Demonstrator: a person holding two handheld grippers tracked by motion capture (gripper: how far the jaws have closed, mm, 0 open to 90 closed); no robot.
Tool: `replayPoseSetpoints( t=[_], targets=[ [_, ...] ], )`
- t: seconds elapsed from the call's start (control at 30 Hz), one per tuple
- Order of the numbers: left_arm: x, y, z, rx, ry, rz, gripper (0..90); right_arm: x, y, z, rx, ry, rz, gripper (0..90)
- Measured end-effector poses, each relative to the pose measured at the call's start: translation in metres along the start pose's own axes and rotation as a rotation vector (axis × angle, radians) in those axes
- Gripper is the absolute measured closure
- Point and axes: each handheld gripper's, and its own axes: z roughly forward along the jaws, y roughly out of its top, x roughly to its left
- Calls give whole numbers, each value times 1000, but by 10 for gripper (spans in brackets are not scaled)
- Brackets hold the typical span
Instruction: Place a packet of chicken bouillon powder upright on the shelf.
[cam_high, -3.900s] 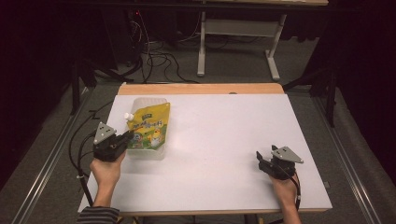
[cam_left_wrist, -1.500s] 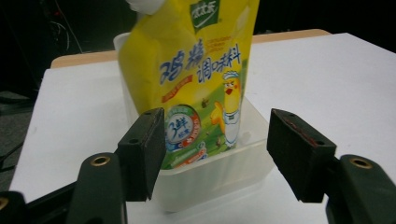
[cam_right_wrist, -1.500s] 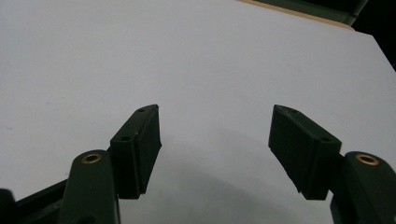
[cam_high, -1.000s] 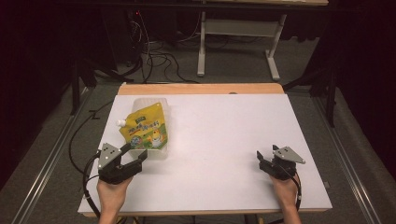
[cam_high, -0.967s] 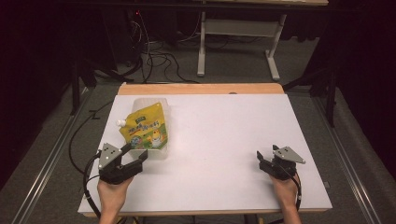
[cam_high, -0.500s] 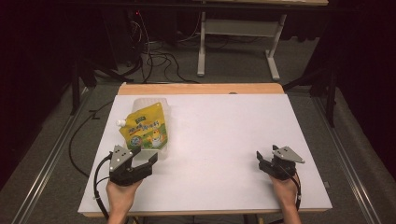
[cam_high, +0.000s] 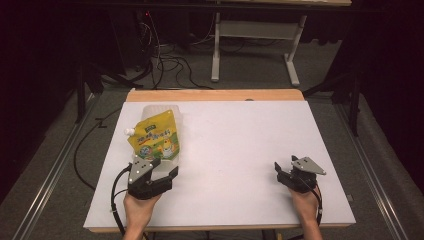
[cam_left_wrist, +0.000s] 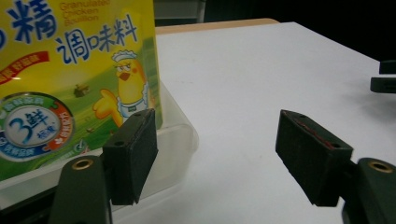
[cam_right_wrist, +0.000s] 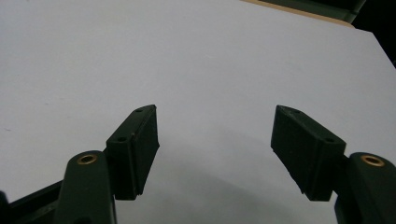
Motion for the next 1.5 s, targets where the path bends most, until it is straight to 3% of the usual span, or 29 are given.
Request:
replayPoseSetpoints(
  t=[0.33, 1.1, 1.5],
  targets=[
    [-14, 6, 13, -14, -40, 7, 299, 1, 0, 0, 0, -2, -16, 327],
    [-31, 6, 42, 51, -98, 53, 305, 2, 0, 1, 2, -1, -17, 330],
    [-40, 3, 60, 62, -108, 100, 305, 0, 0, 0, -4, 0, -10, 330]
  ],
)
